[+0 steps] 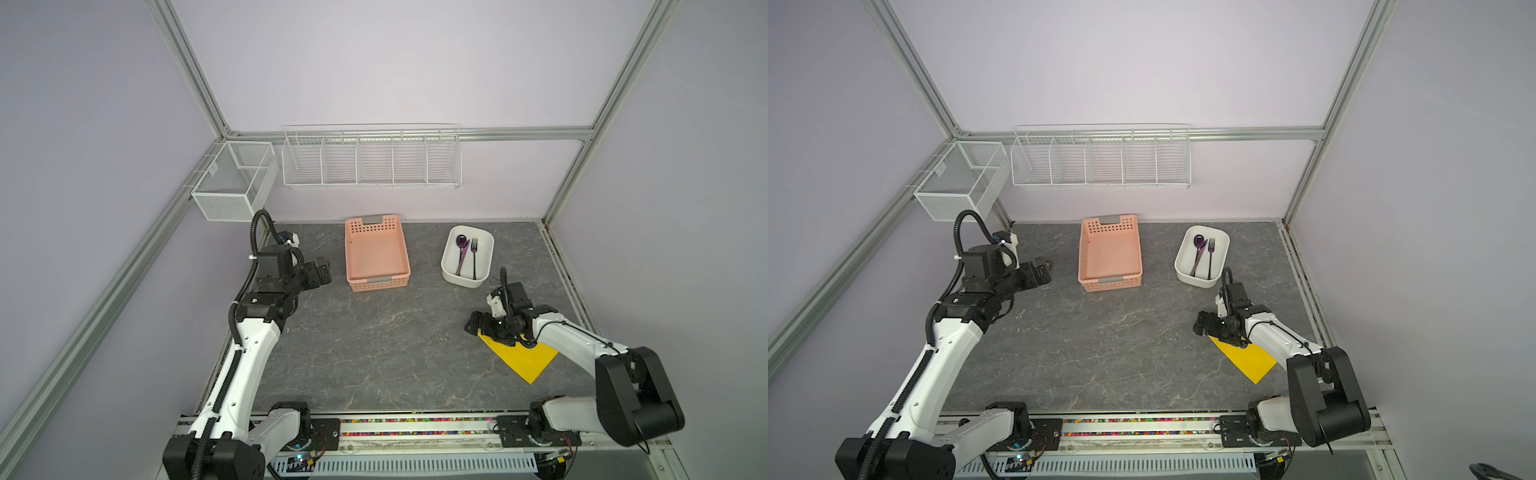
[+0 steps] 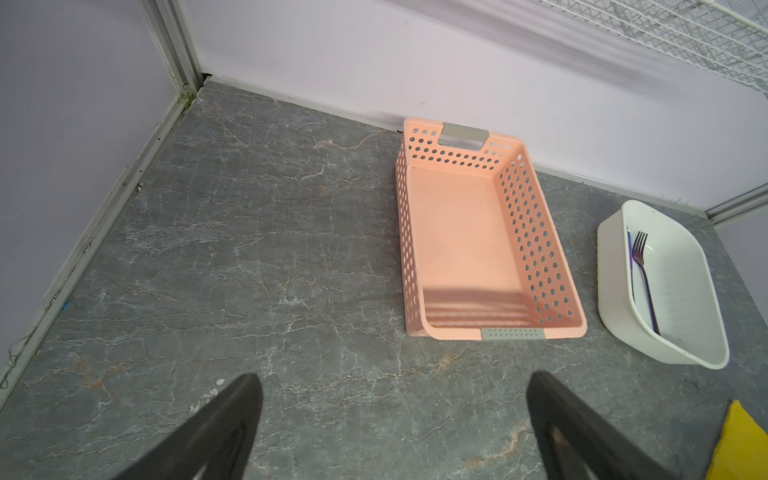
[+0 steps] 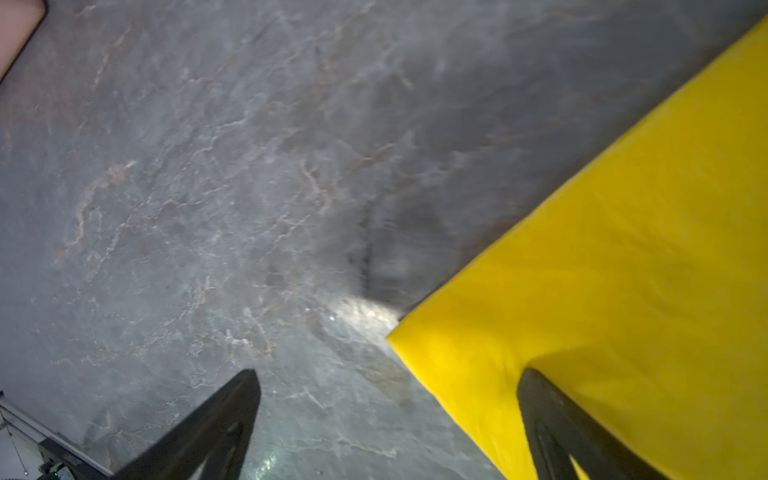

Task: Place the utensils on the paper napkin and roll it up
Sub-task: 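Push the yellow napkin with the right gripper toward the table centre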

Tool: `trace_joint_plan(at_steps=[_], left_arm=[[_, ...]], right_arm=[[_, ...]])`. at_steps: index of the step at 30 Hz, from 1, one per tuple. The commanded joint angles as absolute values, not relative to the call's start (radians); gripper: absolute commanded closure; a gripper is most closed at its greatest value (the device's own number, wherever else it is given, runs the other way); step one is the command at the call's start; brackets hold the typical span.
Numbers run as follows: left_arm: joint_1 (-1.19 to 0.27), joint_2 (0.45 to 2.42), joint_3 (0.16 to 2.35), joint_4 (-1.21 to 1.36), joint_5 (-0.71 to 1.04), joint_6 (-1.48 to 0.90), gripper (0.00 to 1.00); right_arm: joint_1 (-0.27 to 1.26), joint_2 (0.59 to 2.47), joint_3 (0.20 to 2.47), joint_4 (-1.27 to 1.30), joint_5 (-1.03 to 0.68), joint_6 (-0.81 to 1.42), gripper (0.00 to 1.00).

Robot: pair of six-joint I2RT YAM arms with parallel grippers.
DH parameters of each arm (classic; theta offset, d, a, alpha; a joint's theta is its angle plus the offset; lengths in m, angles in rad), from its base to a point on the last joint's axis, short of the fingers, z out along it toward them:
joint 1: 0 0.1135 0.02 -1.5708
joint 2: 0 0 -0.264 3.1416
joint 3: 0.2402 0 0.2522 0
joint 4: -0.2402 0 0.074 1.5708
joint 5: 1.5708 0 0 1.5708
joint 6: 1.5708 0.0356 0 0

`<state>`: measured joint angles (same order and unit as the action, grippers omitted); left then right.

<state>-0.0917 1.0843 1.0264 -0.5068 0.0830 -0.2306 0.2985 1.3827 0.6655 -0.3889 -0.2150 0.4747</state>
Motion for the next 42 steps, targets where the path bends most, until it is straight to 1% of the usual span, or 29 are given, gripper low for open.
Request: trace_joint_plan(at_steps=[1,9,13,18,22,28,34,42], left_arm=[[-0.091,1.066,1.014,-0.509,0.075,-0.222,0.00],[-0.091,1.062,1.010,-0.510,0.078,-0.225,0.00],[-0.089,1.062,1.009,-0.510,0.080,-0.225,0.00],[-0.089,1.067,1.005,-0.507,0.093,-0.230,0.00],[-0.087,1.076,1.006,-0.508,0.111,-0.234,0.00],[-0.081,1.072,1.002,-0.508,0.120,-0.238,0.00],[-0.078,1.071,1.000,-0.505,0.131,-0.242,0.00],[-0.074,1.072,0.998,-0.500,0.138,-0.242,0.00]], right_arm=[[0.412,1.477,0.668,-0.383,-0.222,0.575,0.01],[0.691,1.663,0.861,-0.334,-0.152,0.777,0.01],[0.779,1.745,0.960,-0.290,-0.150,0.885,0.02],[0.863,1.822,1.023,-0.200,-0.125,1.027,0.03],[0.924,1.897,1.108,-0.165,-0.124,1.086,0.04],[0.968,1.964,1.187,-0.184,-0.119,1.090,0.05],[0.970,1.951,1.190,-0.199,-0.114,1.064,0.05],[0.954,1.954,1.248,-0.243,-0.109,1.017,0.05]])
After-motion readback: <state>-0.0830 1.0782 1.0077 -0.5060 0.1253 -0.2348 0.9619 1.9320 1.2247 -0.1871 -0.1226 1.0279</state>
